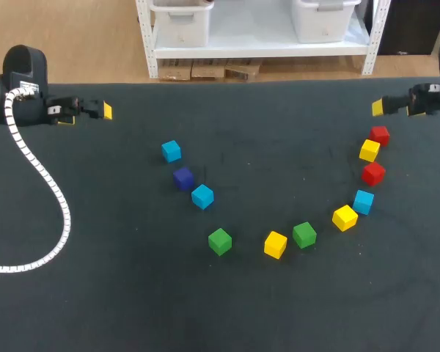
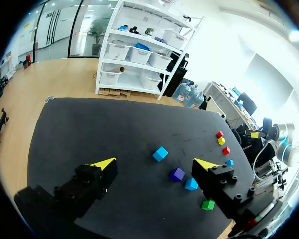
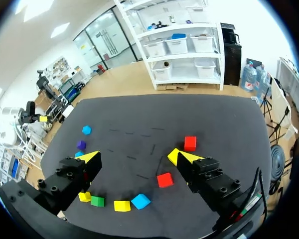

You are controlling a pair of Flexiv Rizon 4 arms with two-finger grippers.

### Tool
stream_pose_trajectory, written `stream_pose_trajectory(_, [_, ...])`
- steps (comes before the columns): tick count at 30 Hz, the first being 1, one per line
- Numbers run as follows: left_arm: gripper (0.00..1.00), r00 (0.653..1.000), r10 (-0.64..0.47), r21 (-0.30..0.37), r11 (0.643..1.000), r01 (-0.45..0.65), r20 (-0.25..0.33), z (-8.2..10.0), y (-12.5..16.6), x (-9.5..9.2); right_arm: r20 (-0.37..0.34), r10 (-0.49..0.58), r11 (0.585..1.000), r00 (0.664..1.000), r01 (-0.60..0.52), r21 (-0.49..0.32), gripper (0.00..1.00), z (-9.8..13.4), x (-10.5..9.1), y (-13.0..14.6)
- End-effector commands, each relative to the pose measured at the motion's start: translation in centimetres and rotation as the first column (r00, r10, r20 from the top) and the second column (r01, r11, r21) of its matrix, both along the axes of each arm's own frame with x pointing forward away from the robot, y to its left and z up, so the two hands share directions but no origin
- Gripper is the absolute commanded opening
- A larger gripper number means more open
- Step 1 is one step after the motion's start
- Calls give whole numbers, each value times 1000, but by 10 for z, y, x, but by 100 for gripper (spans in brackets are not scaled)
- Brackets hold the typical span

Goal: Place the blue cubes, place green cubes on the blue cubes, place the yellow cubes on the green cubes, then place the red cubes on the yellow cubes, and place purple cube on the red cubes.

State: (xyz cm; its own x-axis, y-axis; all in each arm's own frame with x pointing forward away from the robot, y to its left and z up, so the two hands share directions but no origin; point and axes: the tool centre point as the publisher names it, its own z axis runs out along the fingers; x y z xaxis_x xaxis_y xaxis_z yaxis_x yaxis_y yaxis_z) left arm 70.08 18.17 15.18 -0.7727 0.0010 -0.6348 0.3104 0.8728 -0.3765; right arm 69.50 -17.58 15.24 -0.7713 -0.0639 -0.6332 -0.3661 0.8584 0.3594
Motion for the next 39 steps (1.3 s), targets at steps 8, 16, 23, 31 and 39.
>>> stream_pose_trajectory(8, [100,1000,-5,-7,1000,5,5,-1,2,0,-112,118,977,987,-135,-163,100,2,-27,23])
stream_pose_trajectory(16, [100,1000,-5,-7,1000,5,5,-1,2,0,-217,150,939,964,-208,-272,100,-34,-50,25])
stream_pose_trajectory(23, [100,1000,-5,-7,1000,5,5,-1,2,0,-266,198,890,944,-286,-355,100,-56,-61,19])
stream_pose_trajectory(31, [100,1000,-5,-7,1000,5,5,-1,2,0,-354,163,850,921,-313,-423,100,-69,-64,10])
stream_pose_trajectory(39, [100,1000,-5,-7,1000,5,5,-1,2,0,-375,358,704,855,-511,-493,100,-78,-74,-3])
